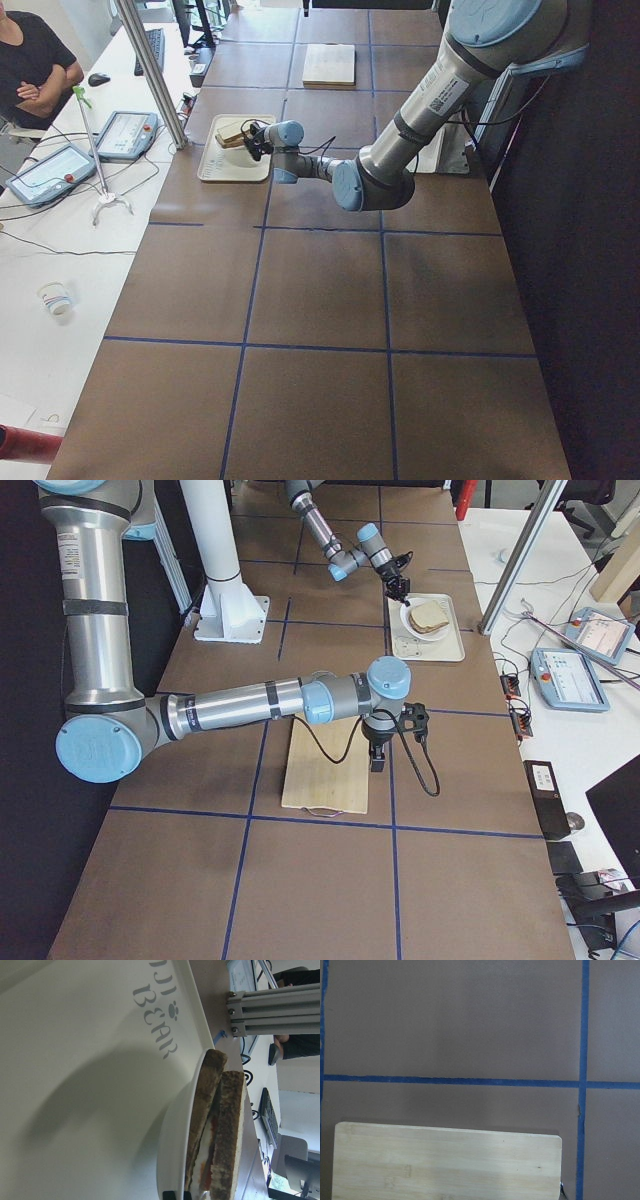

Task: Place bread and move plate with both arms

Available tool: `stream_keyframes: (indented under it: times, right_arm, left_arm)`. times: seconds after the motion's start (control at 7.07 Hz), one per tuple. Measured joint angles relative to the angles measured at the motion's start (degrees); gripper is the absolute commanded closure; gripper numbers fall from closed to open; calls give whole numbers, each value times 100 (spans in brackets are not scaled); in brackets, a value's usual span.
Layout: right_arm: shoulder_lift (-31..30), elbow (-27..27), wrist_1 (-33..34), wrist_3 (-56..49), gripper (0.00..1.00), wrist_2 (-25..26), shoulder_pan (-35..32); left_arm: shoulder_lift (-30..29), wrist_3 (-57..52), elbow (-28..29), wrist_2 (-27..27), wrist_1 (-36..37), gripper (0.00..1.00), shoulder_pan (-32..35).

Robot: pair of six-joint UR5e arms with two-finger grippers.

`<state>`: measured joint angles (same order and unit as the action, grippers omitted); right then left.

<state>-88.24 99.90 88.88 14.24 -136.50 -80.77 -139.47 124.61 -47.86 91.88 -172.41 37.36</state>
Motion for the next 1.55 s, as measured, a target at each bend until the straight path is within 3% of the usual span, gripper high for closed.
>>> stream_keyframes:
  times: [0.14,0.28,0.42,0.71,0.85,1.27,1.55]
  right_arm:
    - [0,-3,-1,0,0,6,0]
    - [0,-5,-2,0,0,8,0]
    - [0,-4,-2,0,0,9,0]
    - [0,-5,-2,0,0,15,0]
    - [-3,-8,-2,0,0,17,0]
    - [-19,-3,-2,0,0,16,0]
    - [-42,29,-2,-6,0,26,0]
  left_arm:
    - [-58,-6,123,-24,6,64,3]
    - [-81,-27,183,-31,32,20,9]
    - [-81,-125,200,-11,70,0,38]
    - [-42,-461,136,281,195,0,218]
    - [105,-584,-125,725,498,0,440]
    - [1184,-1938,-2129,1928,2482,0,1052]
    - [1937,-2860,-3323,2713,3402,0,1692]
